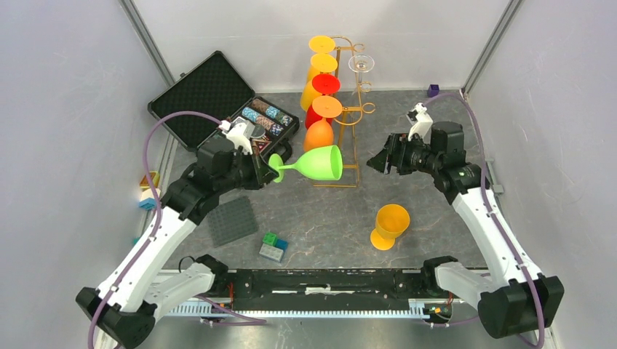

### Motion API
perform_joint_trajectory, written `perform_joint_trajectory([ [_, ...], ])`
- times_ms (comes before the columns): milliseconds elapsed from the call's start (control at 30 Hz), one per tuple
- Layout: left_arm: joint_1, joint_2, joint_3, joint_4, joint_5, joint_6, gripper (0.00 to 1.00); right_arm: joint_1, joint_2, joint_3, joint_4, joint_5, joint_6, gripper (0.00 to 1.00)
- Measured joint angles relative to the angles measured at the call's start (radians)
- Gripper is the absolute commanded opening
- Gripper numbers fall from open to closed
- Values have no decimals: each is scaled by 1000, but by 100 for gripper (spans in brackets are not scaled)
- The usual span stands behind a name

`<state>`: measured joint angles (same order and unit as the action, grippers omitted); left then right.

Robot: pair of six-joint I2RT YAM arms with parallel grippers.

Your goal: Place the wine glass upside down on the wine glass rack

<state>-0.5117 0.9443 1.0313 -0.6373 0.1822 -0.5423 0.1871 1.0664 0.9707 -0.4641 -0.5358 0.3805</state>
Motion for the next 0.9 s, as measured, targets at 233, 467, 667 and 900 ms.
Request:
perform_joint_trajectory([
  [233, 0, -80, -1, 63, -43, 92, 2, -6, -43, 10, -16, 79, -39, 94],
  [467, 0, -111, -34, 126, 14, 196, 2, -6, -44, 11, -25, 98, -50, 95],
  [667, -1, -79, -28, 119, 134, 368, 2, -8, -44, 11, -25, 96, -49, 96],
  [900, -74, 14, 70, 24, 160, 601, 2, -13, -44, 17, -23, 73, -44, 95],
])
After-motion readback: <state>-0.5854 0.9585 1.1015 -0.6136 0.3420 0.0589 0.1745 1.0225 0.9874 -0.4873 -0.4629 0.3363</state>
